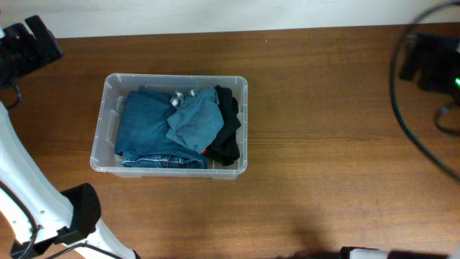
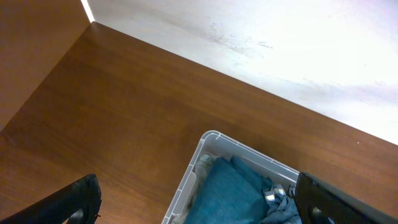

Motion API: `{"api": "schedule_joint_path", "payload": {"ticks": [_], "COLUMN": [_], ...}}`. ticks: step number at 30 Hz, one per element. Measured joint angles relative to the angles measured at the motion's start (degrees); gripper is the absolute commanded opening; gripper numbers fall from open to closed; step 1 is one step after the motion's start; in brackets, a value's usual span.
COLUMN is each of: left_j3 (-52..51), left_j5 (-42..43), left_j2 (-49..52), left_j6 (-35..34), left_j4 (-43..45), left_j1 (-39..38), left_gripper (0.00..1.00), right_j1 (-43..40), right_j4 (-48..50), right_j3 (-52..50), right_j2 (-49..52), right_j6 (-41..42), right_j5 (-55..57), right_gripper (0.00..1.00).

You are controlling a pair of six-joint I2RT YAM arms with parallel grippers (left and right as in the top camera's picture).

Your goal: Pack container

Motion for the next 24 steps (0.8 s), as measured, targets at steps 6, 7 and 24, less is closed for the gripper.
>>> {"api": "schedule_joint_path", "payload": {"ticks": [6,7,24], "left_j3": [0.00,0.00,0.00], "left_j5": [0.00,-0.02,0.00], "left_j2": [0.00,0.00,0.00], "left_j6": [0.02,0.00,0.00], "left_j4": [0.00,0.00,0.00], "left_j1": [0.00,0.02,0.00], "left_gripper": [0.99,0.99,1.00], "right_j1": [-0.35,-0.37,-0.42], "right_j4": [7.50,8.31,52.19], "right_j3": [-12.44,-15.76,-112.87], "right_j2": [-12.66,-14.69,-63.10], "right_j6": [-2.71,-2.86,5.40], "right_j5": [-0.46,-0.44,-1.97], "right_gripper": [0.98,0.98,0.99]}}
